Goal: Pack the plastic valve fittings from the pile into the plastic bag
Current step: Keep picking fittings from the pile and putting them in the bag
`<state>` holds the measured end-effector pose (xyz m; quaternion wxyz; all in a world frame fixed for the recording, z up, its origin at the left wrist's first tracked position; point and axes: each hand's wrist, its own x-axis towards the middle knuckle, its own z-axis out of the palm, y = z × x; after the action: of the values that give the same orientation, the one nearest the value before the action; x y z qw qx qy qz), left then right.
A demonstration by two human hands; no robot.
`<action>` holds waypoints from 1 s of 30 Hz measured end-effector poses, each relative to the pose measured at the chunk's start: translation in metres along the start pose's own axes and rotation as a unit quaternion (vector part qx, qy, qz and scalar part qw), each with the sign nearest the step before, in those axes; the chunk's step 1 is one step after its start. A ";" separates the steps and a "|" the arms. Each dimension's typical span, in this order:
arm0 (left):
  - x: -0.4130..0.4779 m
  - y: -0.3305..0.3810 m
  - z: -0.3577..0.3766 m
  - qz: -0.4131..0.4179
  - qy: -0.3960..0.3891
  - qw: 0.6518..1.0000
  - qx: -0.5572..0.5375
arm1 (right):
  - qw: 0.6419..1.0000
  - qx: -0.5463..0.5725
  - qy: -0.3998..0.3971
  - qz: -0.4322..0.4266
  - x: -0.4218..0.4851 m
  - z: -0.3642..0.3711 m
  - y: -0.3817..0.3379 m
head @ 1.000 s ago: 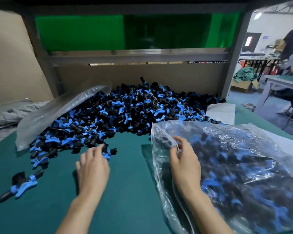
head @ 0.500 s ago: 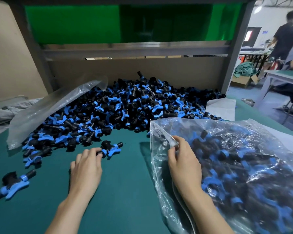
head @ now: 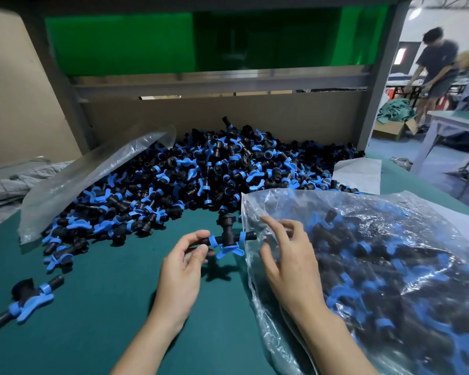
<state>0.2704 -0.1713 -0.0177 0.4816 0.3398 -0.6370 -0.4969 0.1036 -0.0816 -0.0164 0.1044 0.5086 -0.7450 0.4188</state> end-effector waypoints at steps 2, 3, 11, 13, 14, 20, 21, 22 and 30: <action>-0.001 0.002 0.001 -0.010 -0.003 1.000 -0.014 | 0.999 -0.002 -0.005 -0.039 -0.001 0.001 0.000; -0.001 0.003 0.001 -0.012 -0.005 1.000 -0.019 | 0.999 -0.007 -0.007 -0.052 -0.001 0.001 0.000; -0.001 0.003 -0.001 -0.010 -0.016 0.999 -0.041 | 0.996 -0.032 -0.014 -0.076 0.000 0.004 0.006; -0.001 0.003 -0.002 -0.013 -0.023 0.999 -0.044 | 0.997 -0.029 -0.009 -0.074 0.000 0.005 0.007; -0.001 0.002 -0.002 -0.014 -0.026 0.999 -0.045 | 0.997 -0.029 -0.007 -0.074 0.000 0.006 0.007; -0.001 0.003 -0.002 -0.011 -0.030 0.998 -0.049 | 0.997 -0.028 -0.006 -0.078 0.000 0.007 0.009; -0.002 0.003 -0.002 -0.012 -0.030 0.998 -0.050 | 0.996 -0.026 -0.004 -0.080 0.000 0.007 0.009; -0.002 0.003 -0.002 -0.013 -0.029 0.998 -0.050 | 0.996 -0.023 -0.002 -0.080 0.000 0.007 0.009; 0.001 0.000 0.000 -0.027 -0.004 0.998 -0.062 | 0.996 -0.026 0.014 -0.088 0.000 0.002 0.001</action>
<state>0.2702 -0.1723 -0.0178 0.4861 0.3241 -0.5971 -0.5496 0.1034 -0.0828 -0.0182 0.1646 0.5638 -0.7063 0.3951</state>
